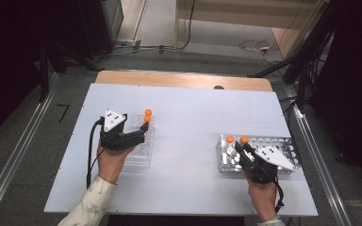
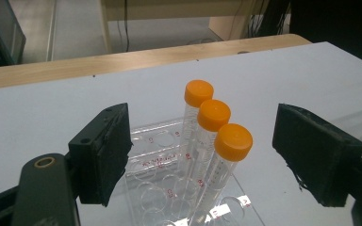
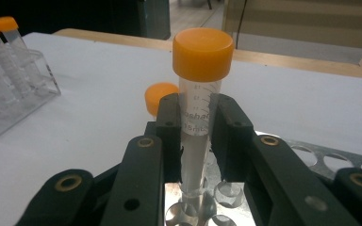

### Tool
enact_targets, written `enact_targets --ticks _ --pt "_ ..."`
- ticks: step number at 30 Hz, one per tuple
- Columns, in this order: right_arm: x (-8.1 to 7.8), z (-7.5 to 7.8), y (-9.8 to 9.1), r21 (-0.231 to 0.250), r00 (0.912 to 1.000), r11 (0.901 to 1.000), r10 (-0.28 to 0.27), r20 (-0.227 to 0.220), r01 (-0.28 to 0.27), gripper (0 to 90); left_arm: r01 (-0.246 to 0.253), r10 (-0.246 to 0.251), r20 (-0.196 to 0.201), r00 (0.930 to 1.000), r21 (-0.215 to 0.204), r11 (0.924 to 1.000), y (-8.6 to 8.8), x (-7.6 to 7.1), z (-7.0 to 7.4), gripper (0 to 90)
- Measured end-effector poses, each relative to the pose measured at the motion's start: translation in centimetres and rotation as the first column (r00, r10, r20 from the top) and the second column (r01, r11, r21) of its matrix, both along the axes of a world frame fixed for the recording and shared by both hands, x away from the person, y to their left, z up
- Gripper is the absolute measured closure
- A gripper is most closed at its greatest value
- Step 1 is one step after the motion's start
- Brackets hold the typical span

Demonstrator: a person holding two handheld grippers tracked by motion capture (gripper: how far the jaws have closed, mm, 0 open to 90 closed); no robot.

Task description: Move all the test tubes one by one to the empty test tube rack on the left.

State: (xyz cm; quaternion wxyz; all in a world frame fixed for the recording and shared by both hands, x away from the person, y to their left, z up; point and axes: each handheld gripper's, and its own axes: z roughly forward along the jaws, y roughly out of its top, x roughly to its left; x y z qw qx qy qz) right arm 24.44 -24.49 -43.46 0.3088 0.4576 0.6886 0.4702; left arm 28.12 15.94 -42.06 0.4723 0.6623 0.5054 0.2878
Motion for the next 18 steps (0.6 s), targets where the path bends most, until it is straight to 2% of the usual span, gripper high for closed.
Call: enact_targets --ticks 3,10,14,18 --pt "-0.5 0.8 -0.1 -0.001 0.9997 1.0000 0.001 0.025 -0.001 72.0 0.000 0.000 -0.002 1.0000 0.001 1.0000 0.1 0.0 0.0 20.3" --pt "-1.7 2.3 0.0 0.025 0.9973 0.9982 0.053 0.051 -0.054 72.0 -0.002 0.002 0.006 1.0000 -0.009 1.0000 0.1 -0.1 0.3 20.3" --pt "-2.2 2.1 1.0 0.020 0.9943 0.9948 0.100 0.038 -0.100 72.0 0.011 -0.010 0.011 0.9999 -0.013 0.9999 -0.1 -0.3 0.5 20.4" --pt "-2.5 1.3 2.3 0.019 0.9859 0.9859 0.166 0.021 -0.166 72.0 0.033 -0.033 0.025 0.9992 -0.014 0.9994 -0.4 -0.6 0.8 20.4"
